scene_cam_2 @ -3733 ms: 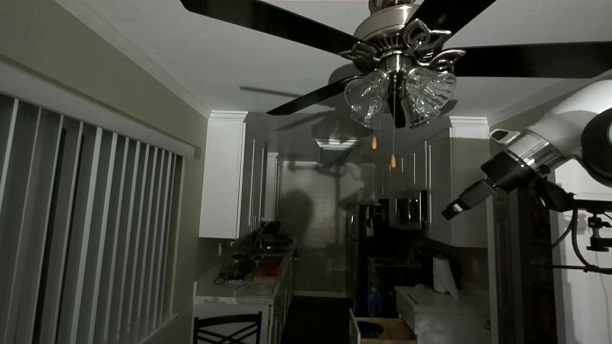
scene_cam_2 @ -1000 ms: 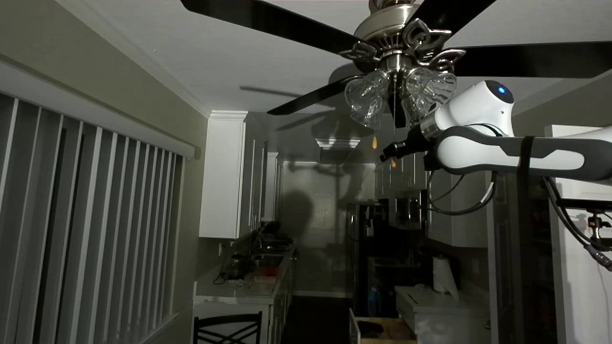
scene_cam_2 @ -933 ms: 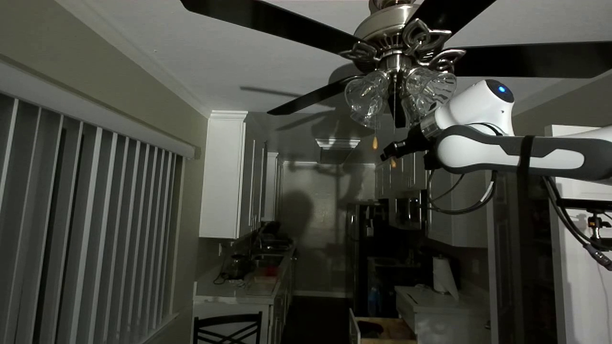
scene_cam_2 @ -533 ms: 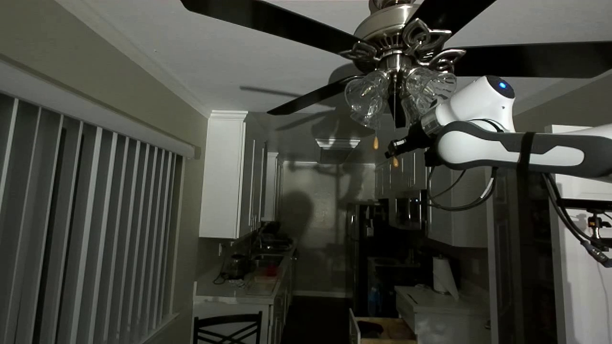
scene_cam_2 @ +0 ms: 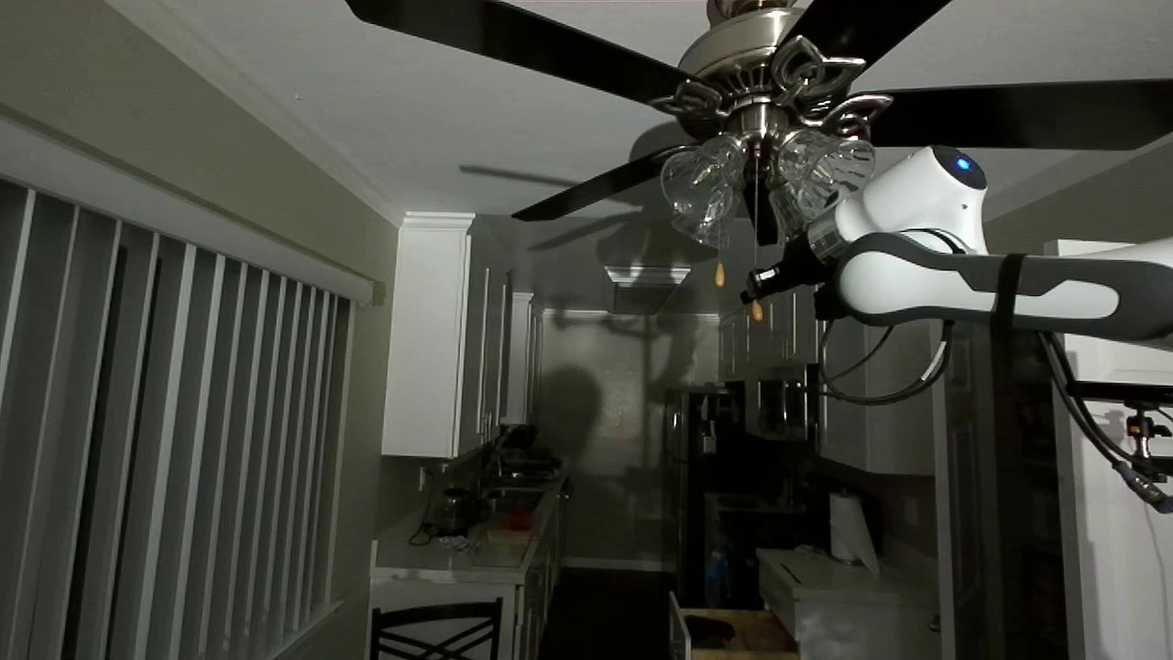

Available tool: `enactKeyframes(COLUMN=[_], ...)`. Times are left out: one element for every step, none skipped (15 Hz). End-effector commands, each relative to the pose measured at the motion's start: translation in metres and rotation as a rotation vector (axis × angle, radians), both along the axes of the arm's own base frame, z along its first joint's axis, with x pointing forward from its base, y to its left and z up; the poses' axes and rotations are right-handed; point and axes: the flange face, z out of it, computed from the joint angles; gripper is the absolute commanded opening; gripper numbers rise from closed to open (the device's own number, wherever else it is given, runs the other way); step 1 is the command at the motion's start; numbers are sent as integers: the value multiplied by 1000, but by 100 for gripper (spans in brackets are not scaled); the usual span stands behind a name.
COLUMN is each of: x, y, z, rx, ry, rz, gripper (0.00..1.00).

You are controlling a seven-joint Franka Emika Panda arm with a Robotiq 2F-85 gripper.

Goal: Turn on the lights on the fan

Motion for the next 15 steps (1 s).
enactKeyframes(x=[7,10,12,14,16,18,19,19,18,17,16,14,14,13,15], y=[-3,-7,-9,-13,-17,-20,-25,-29,-32,-34,-35,-36,-37,-37,-39], z=[-9,-15,-19,-22,-25,-29,-32,-41,-41,-41,-40,-40,-40,-40,-47], rx=[3,14,25,33,40,47,61,75,81,88,93,94,95,98,104], ry=[32,50,61,71,84,98,121,135,135,127,120,119,116,115,141], rz=[-22,-26,-25,-30,-37,-46,-57,-58,-66,-62,-64,-68,-70,-70,-74], gripper=[6,6,6,6,6,6,6,6,6,6,6,6,37,38,44])
